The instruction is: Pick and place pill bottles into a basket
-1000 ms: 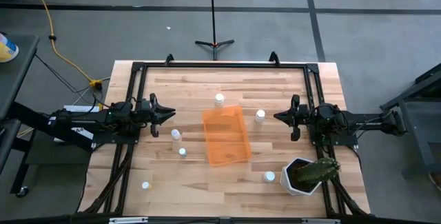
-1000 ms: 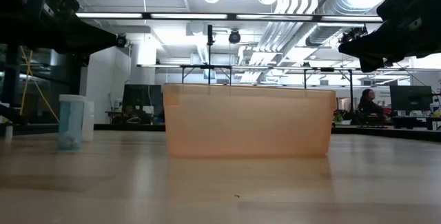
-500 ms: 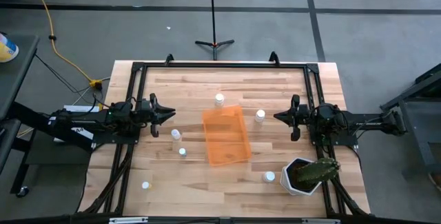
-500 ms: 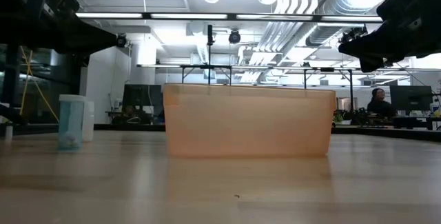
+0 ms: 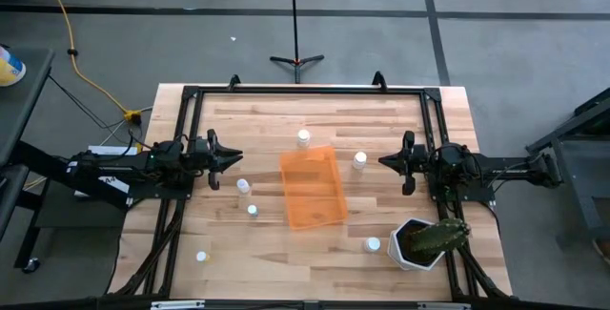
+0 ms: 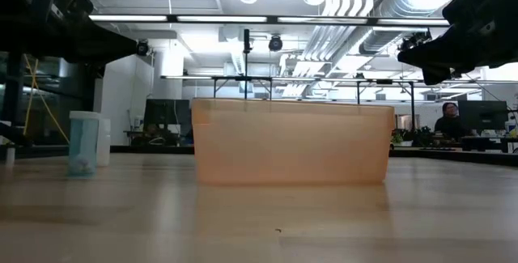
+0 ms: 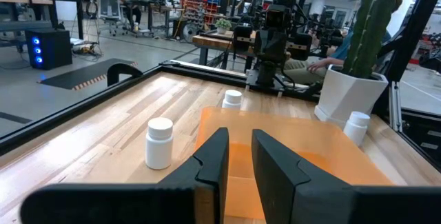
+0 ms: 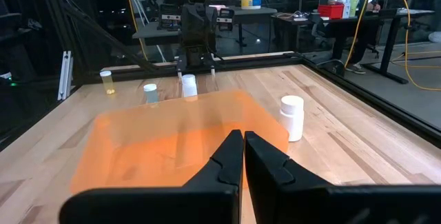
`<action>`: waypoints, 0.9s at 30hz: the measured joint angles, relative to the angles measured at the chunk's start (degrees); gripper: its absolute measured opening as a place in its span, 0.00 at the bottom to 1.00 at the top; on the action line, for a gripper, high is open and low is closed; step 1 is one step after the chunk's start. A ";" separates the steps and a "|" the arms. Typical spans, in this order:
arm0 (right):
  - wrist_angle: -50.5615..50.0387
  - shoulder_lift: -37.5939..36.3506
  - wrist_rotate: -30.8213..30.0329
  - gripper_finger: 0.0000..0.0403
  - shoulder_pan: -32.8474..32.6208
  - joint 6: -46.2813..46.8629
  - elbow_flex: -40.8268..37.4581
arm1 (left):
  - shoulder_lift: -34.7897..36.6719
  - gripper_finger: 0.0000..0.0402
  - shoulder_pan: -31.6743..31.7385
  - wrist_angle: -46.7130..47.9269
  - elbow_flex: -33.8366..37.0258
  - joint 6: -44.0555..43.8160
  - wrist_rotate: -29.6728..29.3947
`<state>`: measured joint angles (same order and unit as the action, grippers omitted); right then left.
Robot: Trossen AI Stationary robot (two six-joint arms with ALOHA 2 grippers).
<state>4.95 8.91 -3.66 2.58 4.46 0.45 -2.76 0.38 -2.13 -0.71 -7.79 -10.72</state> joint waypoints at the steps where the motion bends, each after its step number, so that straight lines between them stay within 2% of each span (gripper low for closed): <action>1: 0.00 0.00 -0.05 0.02 0.01 -0.89 0.00 | 0.01 0.25 -0.01 0.00 0.00 -0.01 -0.01; 7: 0.00 0.01 -0.93 0.02 0.01 -13.05 -0.01 | 0.02 0.25 0.00 0.00 0.02 0.00 -0.02; 16: 0.00 0.01 -2.24 0.02 0.01 -15.15 -0.01 | 0.02 0.25 0.00 -0.01 0.01 0.00 -0.02; 27: 0.00 0.01 -2.60 0.02 0.01 1.67 0.00 | 0.00 0.25 0.00 -0.88 0.00 -0.02 -1.67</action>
<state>4.95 8.92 -6.26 2.59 6.13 0.45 -2.76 0.38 -3.01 -0.71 -7.81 -12.40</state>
